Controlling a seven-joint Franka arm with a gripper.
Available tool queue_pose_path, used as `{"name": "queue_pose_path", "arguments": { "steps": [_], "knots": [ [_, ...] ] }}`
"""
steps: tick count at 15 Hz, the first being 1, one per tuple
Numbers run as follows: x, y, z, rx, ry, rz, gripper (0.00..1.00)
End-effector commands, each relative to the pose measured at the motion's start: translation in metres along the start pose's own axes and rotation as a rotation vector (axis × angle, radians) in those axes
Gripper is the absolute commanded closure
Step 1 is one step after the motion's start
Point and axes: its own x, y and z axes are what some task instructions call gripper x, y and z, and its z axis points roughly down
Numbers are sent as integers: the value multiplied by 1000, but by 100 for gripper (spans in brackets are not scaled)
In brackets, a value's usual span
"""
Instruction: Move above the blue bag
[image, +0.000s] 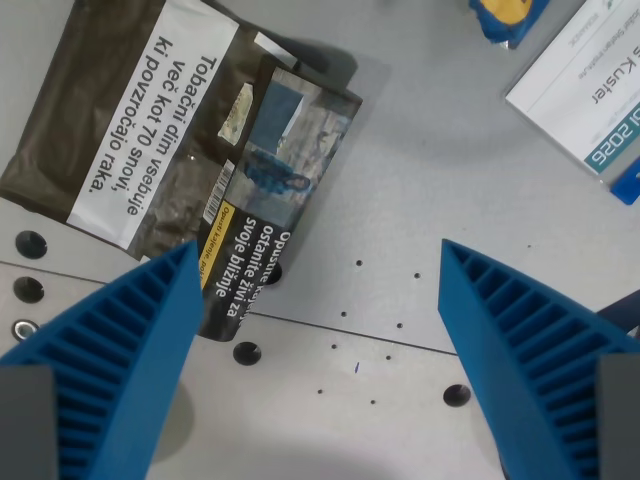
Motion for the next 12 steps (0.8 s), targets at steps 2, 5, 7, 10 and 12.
{"name": "queue_pose_path", "arguments": {
  "steps": [2,5,7,10,12],
  "knots": [
    [9,2,3,-2,9,-108,0],
    [17,4,8,-4,4,-170,0],
    [23,6,12,-5,1,-217,0],
    [33,9,17,-6,-3,-293,0],
    [40,11,21,-10,1,-350,0]
  ]
}}
